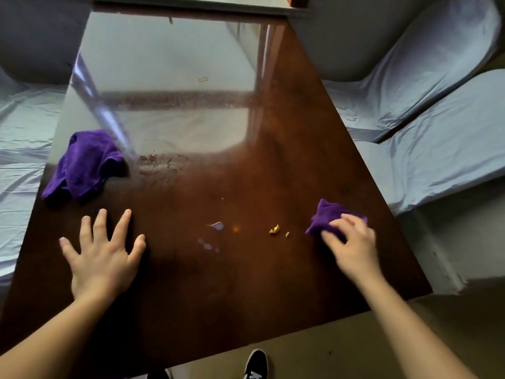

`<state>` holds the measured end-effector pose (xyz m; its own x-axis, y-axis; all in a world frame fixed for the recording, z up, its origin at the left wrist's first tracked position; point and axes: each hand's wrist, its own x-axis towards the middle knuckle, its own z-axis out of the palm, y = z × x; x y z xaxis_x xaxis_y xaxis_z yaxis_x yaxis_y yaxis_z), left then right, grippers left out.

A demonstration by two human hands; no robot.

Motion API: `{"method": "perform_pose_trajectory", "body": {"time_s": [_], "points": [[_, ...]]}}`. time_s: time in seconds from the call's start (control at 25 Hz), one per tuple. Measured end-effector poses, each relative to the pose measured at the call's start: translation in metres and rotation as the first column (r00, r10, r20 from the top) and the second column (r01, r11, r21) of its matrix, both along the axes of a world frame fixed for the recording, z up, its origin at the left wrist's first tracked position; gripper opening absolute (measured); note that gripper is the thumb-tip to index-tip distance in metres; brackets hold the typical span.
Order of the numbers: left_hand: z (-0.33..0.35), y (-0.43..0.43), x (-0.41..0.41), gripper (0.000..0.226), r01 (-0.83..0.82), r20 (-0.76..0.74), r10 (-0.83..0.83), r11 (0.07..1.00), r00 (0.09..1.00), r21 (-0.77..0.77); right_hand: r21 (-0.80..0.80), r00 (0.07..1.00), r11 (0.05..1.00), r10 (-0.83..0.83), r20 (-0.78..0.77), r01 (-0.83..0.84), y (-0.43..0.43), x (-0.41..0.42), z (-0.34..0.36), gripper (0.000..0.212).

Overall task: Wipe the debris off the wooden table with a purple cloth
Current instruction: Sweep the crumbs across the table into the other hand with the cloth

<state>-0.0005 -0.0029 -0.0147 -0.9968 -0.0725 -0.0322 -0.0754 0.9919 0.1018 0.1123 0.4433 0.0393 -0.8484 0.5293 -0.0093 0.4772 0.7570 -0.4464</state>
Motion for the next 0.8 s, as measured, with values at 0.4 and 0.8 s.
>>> {"method": "perform_pose_trajectory", "body": {"time_s": [0.4,0.8], "points": [[0.001,0.001,-0.001,0.067,-0.006,-0.008,0.006,1.0,1.0,-0.01,-0.248,0.941,0.95,0.101,-0.324,-0.187,-0.117,-0.063,-0.007,0.005],[-0.002,0.0,-0.001,0.067,-0.007,-0.02,0.007,1.0,1.0,-0.003,-0.232,0.941,0.946,-0.275,-0.198,0.227,0.03,-0.005,0.013,0.02]]}}
